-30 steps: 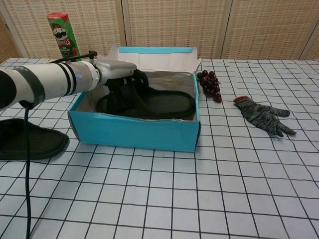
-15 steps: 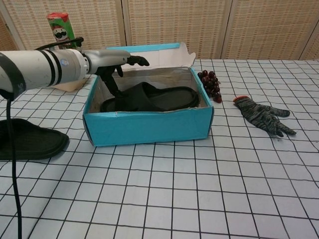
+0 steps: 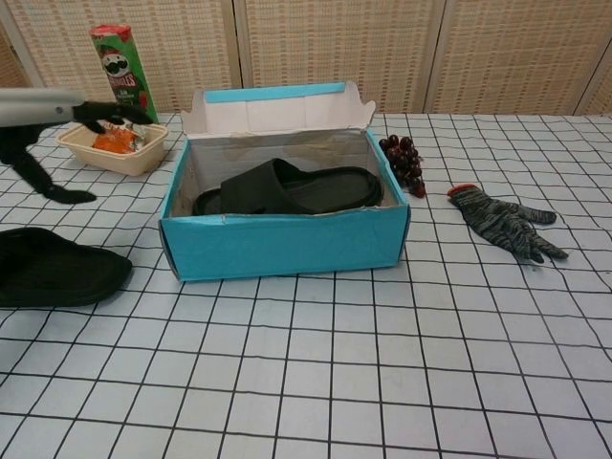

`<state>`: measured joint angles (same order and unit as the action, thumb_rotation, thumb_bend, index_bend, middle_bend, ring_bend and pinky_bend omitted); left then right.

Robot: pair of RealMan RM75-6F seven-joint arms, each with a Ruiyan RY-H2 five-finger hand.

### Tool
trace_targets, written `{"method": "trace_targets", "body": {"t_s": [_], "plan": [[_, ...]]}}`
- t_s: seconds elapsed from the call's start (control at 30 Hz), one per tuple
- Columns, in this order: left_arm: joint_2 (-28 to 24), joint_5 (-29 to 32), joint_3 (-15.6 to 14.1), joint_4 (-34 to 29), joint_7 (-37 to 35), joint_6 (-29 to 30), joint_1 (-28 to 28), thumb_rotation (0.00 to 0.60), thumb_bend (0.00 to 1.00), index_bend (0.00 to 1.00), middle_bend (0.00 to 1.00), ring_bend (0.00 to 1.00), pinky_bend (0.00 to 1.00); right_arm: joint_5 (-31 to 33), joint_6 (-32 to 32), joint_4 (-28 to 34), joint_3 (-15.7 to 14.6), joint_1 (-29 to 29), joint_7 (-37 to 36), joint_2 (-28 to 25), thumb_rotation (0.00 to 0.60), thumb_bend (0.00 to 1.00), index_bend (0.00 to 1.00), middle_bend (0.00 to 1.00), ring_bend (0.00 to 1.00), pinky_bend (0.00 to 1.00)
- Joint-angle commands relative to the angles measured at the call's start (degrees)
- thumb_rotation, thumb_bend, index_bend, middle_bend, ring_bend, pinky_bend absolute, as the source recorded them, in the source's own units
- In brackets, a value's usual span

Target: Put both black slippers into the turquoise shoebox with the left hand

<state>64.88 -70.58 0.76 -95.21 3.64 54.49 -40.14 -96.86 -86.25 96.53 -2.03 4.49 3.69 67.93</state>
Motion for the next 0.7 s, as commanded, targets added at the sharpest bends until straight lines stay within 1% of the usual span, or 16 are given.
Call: {"method": "trace_targets", "body": {"t_s": [0.03, 0.13, 0.3, 0.53, 0.63, 0.7], "plan": [[0.7, -1.65, -3.61, 5.14, -1.13, 2.95, 4.87, 0.6, 0.3, 0.0, 0.0, 0.0, 0.09, -0.73, -0.34, 0.11, -0.32, -0.18, -0.02, -0.06, 0.6, 0.16, 0.0, 0.0, 0.0, 0.0], [2.23, -1.94, -4.28, 8.59, -1.71, 4.15, 7.08, 0.6, 0.29, 0.0, 0.0, 0.0, 0.09, -0.98, 0.04, 0.07, -0.55, -0.05, -0.08, -0.04, 0.6, 0.16, 0.0, 0.0, 0.0, 0.0], [4.22, -1.94, -4.42, 12.43, -1.26, 4.53, 8.95, 0.6, 0.29, 0.0, 0.0, 0.0, 0.09, -1.23, -0.07, 0.08, -0.6, -0.05, -0.41, -0.22, 0.6, 0.16, 0.0, 0.0, 0.0, 0.0], [9.61, -0.87, -4.13, 19.21, -0.85, 1.08, 9.74, 0.6, 0.3, 0.0, 0.0, 0.0, 0.09, -1.53, -0.19, 0.1, -0.71, -0.1, -0.68, -0.35, 0.6, 0.16, 0.0, 0.0, 0.0, 0.0], [10.46, -0.35, -4.24, 20.56, -0.27, -1.45, 9.45, 0.6, 0.29, 0.0, 0.0, 0.0, 0.09, -1.43, -0.15, 0.08, -0.64, -0.07, -0.81, -0.37, 0.6, 0.16, 0.0, 0.0, 0.0, 0.0], [10.26, -0.12, -3.97, 20.26, -0.12, -1.96, 9.45, 0.6, 0.29, 0.0, 0.0, 0.0, 0.09, -1.23, -0.1, 0.05, -0.56, -0.08, -0.77, -0.38, 0.6, 0.16, 0.0, 0.0, 0.0, 0.0]]}}
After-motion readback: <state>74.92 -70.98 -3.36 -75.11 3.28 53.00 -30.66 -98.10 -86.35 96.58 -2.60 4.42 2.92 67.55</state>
